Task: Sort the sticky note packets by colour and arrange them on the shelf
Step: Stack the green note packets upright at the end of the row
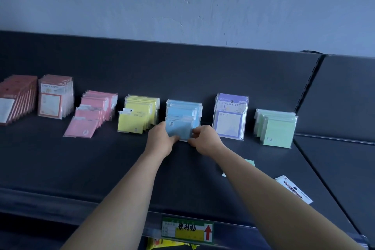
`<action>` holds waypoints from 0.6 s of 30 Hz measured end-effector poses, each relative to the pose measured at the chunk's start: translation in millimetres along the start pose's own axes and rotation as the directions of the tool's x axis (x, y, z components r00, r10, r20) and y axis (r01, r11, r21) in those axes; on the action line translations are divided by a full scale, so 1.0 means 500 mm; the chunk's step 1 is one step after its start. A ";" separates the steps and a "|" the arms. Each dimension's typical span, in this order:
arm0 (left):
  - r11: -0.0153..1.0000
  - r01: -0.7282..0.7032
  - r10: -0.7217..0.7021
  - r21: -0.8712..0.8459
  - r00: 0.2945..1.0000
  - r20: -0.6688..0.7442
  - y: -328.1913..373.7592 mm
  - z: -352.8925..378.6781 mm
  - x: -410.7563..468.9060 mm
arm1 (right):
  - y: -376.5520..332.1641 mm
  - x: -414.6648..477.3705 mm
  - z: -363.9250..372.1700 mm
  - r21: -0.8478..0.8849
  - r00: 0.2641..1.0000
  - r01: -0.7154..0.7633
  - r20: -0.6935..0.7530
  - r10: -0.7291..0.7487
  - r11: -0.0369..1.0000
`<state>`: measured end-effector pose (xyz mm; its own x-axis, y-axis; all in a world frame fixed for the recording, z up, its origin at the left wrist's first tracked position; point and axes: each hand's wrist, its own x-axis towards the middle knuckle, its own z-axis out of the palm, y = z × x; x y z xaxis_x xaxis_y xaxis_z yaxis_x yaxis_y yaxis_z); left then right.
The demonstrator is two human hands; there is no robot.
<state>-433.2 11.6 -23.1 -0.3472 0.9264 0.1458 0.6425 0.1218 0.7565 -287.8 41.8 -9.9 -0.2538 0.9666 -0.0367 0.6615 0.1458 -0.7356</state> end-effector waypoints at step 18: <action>0.996 0.030 -0.022 0.086 0.996 -0.084 0.061 -0.042 -0.081 | 0.034 -0.084 -0.104 -0.103 0.997 0.061 -0.047 -0.066 0.993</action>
<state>-414.0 -29.5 7.4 -0.4174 0.8904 0.1817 0.6885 0.1794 0.7027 -229.3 14.5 14.4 -0.2635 0.9637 0.0433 0.7143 0.2251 -0.6626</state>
